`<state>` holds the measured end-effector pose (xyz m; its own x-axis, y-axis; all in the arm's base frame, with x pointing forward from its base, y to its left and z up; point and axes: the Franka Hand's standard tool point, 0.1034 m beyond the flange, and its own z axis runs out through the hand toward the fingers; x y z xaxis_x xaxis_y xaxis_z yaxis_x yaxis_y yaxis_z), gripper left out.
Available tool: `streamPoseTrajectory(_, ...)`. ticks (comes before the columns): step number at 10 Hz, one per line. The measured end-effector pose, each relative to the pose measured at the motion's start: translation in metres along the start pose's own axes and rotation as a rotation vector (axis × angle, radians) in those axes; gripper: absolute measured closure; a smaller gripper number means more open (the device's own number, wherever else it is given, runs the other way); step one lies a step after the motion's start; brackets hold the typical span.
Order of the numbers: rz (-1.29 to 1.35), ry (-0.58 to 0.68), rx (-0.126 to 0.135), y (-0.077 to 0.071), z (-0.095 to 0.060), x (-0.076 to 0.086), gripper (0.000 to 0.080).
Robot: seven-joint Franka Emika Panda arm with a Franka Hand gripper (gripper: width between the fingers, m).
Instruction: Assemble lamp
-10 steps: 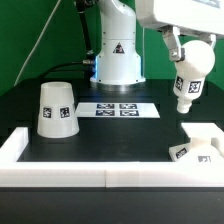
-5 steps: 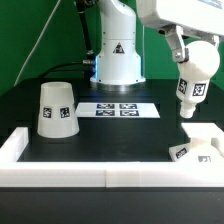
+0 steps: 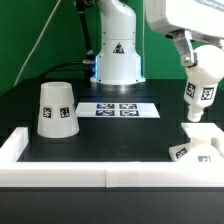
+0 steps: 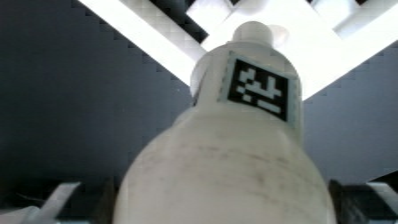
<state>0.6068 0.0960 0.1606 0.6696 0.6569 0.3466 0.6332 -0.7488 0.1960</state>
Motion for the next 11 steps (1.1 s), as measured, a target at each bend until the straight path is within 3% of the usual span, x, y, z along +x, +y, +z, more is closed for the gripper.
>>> streamPoseTrajectory(11,-0.004,-0.001,0.01,-0.013,0.015,-0.01,0.0223)
